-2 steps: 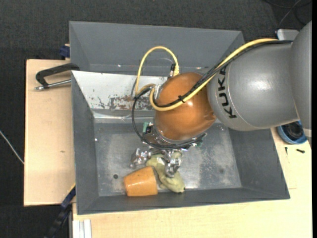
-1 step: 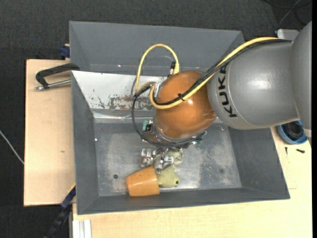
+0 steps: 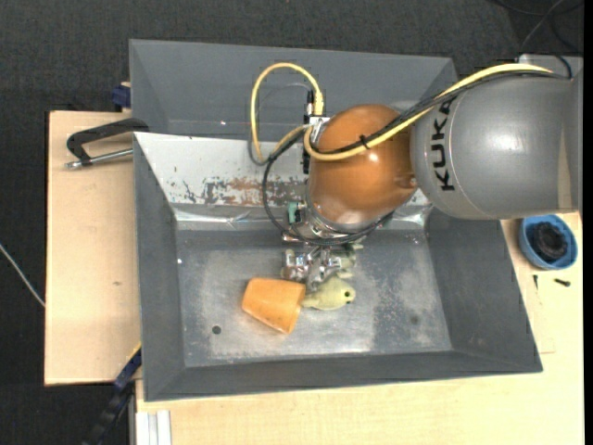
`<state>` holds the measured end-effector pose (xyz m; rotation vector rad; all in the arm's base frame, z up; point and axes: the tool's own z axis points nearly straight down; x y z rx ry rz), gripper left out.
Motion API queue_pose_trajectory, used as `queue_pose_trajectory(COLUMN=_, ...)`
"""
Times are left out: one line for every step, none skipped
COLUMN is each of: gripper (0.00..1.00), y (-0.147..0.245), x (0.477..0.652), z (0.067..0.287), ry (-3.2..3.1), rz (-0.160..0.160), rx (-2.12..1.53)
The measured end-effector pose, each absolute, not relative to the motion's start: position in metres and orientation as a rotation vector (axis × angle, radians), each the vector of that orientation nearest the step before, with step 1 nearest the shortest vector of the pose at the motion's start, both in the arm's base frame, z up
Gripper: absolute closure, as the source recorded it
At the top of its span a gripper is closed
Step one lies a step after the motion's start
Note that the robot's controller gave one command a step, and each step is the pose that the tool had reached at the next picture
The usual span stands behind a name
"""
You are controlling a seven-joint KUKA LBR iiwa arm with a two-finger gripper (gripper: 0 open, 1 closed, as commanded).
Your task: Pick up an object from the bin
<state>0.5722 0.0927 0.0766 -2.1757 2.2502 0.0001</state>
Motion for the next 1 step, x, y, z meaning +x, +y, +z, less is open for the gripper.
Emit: queue_pose_trajectory(gripper=1.00, y=0.1022, x=0.5539, z=0.2178, ry=2.343, rz=-0.008, rx=-2.073)
